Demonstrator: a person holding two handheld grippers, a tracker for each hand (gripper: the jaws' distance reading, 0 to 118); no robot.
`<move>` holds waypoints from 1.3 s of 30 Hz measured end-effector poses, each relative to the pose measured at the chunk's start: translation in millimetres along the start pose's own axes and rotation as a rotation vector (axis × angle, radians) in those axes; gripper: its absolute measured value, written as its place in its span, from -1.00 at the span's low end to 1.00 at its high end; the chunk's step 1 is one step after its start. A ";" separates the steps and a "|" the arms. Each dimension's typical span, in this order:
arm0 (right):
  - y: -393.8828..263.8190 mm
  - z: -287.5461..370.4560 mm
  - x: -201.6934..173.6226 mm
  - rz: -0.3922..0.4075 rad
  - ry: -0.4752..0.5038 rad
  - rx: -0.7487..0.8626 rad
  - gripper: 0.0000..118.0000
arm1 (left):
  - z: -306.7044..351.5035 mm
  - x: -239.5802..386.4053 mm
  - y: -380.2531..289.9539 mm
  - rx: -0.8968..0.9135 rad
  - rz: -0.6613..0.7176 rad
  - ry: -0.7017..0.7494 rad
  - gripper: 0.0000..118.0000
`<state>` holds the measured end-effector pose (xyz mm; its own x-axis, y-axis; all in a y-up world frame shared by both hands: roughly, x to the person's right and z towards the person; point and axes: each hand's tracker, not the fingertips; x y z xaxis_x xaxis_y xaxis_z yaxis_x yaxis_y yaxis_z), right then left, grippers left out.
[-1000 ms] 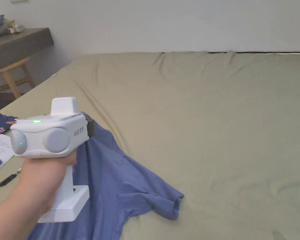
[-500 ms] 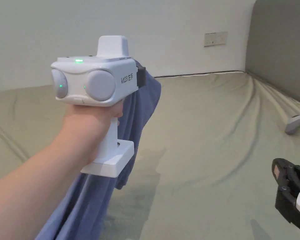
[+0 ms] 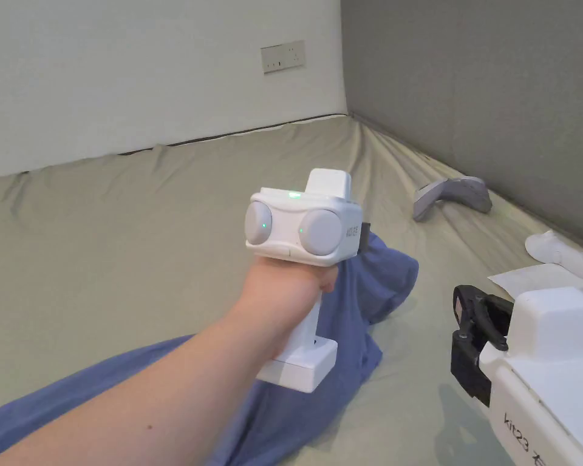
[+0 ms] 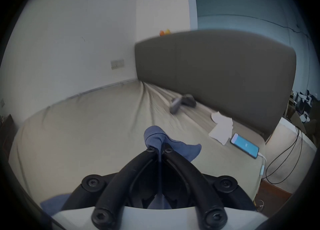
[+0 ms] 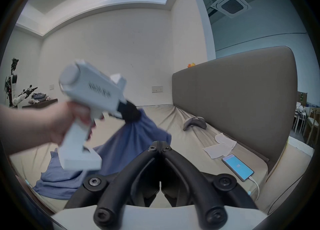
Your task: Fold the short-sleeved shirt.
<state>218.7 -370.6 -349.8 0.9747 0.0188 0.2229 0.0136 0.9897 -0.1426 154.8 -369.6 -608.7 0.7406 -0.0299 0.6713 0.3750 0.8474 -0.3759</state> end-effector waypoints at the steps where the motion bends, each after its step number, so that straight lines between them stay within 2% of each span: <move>1: -1.2 -0.7 1.6 0.006 -0.003 -0.006 -1.00 | -12.5 5.8 -11.8 -0.024 -0.003 0.002 -1.00; 2: -3.2 -1.6 2.2 0.016 -0.005 -0.014 -1.00 | -23.4 11.5 -24.4 -0.031 -0.014 0.032 -0.99; 3: -5.5 -2.4 2.0 0.022 -0.003 -0.018 -1.00 | -30.1 14.6 -34.0 -0.035 -0.023 0.044 -0.89; 6: -8.1 -4.0 0.9 0.035 0.004 -0.027 -1.00 | -44.1 15.6 -56.7 -0.038 -0.016 0.045 0.45; 7: -8.4 -3.9 0.5 0.036 0.006 -0.029 -1.00 | -45.8 12.9 -61.5 -0.056 -0.004 0.028 0.82; 9: -8.5 -4.7 -1.2 0.041 0.009 -0.029 -1.00 | -40.7 9.5 -66.4 -0.031 0.011 0.050 0.90; 14: -8.3 -7.4 -5.9 0.050 0.028 -0.028 -1.00 | 11.4 -42.0 -42.6 0.141 0.154 0.032 0.90; 16: -7.7 -7.0 -7.4 0.042 0.041 -0.030 -1.00 | 53.1 -63.0 -34.6 0.251 0.153 0.067 0.90; 18: -6.3 -5.6 -11.6 0.042 0.053 -0.026 -1.00 | 102.2 -85.3 -38.0 0.394 0.147 0.181 0.85; 19: -5.8 -3.3 -10.0 0.047 0.061 -0.021 -1.00 | 124.9 -98.0 -43.7 0.447 0.134 0.223 0.66; 20: -5.3 -2.2 -11.7 0.057 0.069 -0.015 -1.00 | 148.3 -111.2 -51.2 0.481 0.136 0.248 0.36; 21: -4.9 -1.4 -13.8 0.067 0.078 -0.012 -1.00 | 170.5 -121.5 -58.8 0.498 0.142 0.276 -0.03; 22: -4.7 -0.5 -16.3 0.077 0.087 -0.009 -1.00 | 195.5 -131.6 -70.4 0.494 0.152 0.328 -0.29; 23: -6.0 0.2 -14.9 0.084 0.094 -0.008 -1.00 | 220.2 -139.5 -84.3 0.511 0.172 0.379 -0.41; 24: -6.1 1.1 -16.6 0.092 0.105 -0.006 -1.00 | 242.2 -147.1 -96.7 0.523 0.196 0.409 -0.41; 25: -6.1 2.3 -19.0 0.101 0.116 -0.005 -1.00 | 266.7 -156.1 -114.6 0.531 0.222 0.444 -0.76; 27: -5.4 4.6 -23.9 0.119 0.127 0.008 -1.00 | 305.6 -172.6 -149.4 0.518 0.241 0.513 -0.88; 28: -5.2 5.4 -26.0 0.116 0.135 0.005 -1.00 | 324.0 -176.1 -166.8 0.492 0.244 0.539 -1.00; 30: -4.6 7.2 -29.7 0.121 0.144 0.016 -1.00 | 350.4 -187.5 -195.3 0.418 0.248 0.549 -1.00; 32: -5.4 7.0 -29.6 0.130 0.139 -0.014 -1.00 | 377.2 -188.8 -222.7 0.432 0.261 0.554 -1.00; 34: -7.3 10.2 -29.0 0.150 0.144 -0.004 -1.00 | 393.6 -186.8 -243.4 0.445 0.279 0.624 -1.00; 35: -11.8 3.9 -8.4 0.151 0.147 -0.003 -1.00 | 396.4 -187.5 -250.0 0.439 0.283 0.627 -1.00; 39: -14.9 5.5 -3.3 0.150 0.166 -0.007 -1.00 | 390.3 -195.0 -252.5 0.416 0.354 0.662 -1.00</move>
<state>214.1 -384.6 -343.1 0.9893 0.1412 0.0368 -0.1331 0.9767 -0.1686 -301.9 -370.8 -395.4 0.9968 0.0795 -0.0012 -0.0788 0.9868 -0.1414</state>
